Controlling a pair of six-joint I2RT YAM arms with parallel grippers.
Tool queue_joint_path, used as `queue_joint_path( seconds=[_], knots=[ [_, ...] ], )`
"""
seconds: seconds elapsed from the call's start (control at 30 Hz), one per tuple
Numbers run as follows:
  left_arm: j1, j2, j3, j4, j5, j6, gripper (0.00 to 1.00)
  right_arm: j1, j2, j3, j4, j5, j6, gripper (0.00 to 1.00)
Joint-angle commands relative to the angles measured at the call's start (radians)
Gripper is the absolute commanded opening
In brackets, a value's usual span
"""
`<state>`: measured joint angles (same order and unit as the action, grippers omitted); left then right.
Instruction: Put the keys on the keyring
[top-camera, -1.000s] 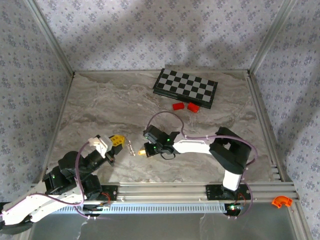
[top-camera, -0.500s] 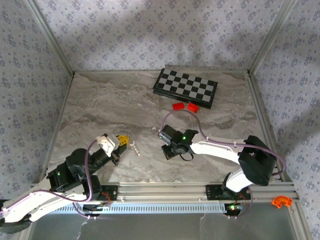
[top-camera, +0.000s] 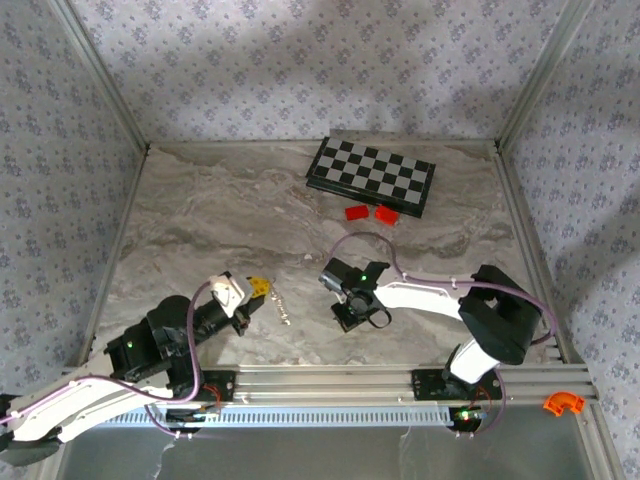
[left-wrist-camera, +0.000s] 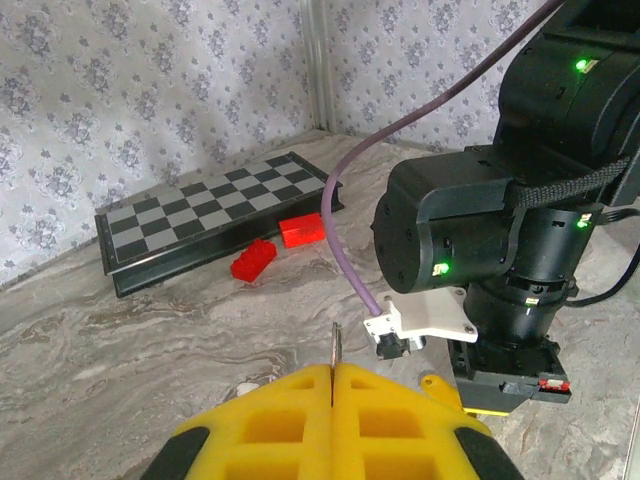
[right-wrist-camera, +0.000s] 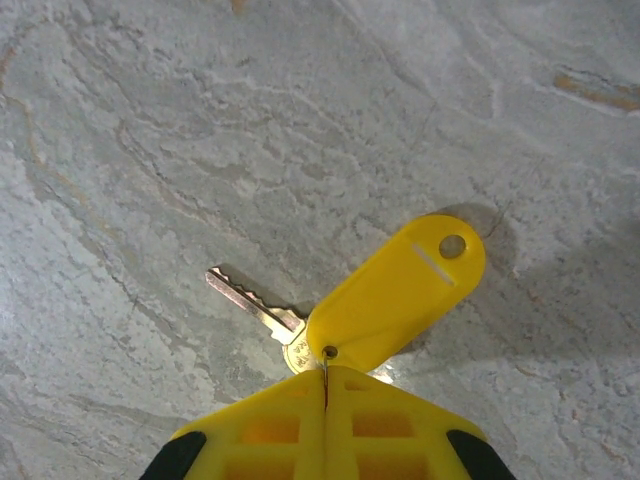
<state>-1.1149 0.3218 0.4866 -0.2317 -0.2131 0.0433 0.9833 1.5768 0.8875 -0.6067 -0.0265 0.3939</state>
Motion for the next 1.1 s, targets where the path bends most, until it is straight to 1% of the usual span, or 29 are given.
queue_joint_path(
  seconds=[0.0,0.03,0.13,0.23,0.4,0.47,0.57,0.63,0.73,0.87,1.07],
  knots=[
    [-0.002,0.007,0.014,0.055,0.018,0.011,0.00,-0.005,0.035,0.005,-0.042,-0.017,-0.027,0.00],
    [-0.003,0.008,0.014,0.057,0.021,0.011,0.00,-0.006,0.033,0.008,-0.048,-0.014,-0.027,0.00],
    [-0.002,0.010,0.012,0.060,0.023,0.011,0.00,-0.011,0.014,0.011,-0.059,-0.010,-0.021,0.06],
    [-0.003,0.009,0.013,0.058,0.027,0.011,0.00,-0.022,-0.020,-0.004,-0.053,-0.013,-0.001,0.18],
    [-0.002,0.007,0.012,0.063,0.029,0.010,0.00,-0.047,-0.138,-0.066,0.002,-0.029,0.045,0.40],
    [-0.003,0.008,0.010,0.064,0.030,0.011,0.00,-0.060,-0.185,-0.099,0.039,-0.045,0.066,0.46],
    [-0.002,0.005,0.008,0.068,0.035,0.011,0.00,-0.089,-0.260,-0.162,0.080,-0.072,0.092,0.48],
    [-0.002,0.004,0.005,0.069,0.036,0.011,0.00,-0.112,-0.313,-0.211,0.145,-0.111,0.095,0.49],
    [-0.002,-0.003,0.000,0.072,0.039,0.008,0.00,-0.117,-0.352,-0.250,0.207,-0.149,0.091,0.49],
    [-0.002,-0.013,-0.006,0.075,0.046,0.004,0.00,-0.104,-0.353,-0.265,0.223,-0.149,0.065,0.46],
    [-0.002,-0.019,-0.002,0.073,0.045,0.005,0.00,-0.085,-0.316,-0.273,0.244,-0.126,0.048,0.39]
  ],
)
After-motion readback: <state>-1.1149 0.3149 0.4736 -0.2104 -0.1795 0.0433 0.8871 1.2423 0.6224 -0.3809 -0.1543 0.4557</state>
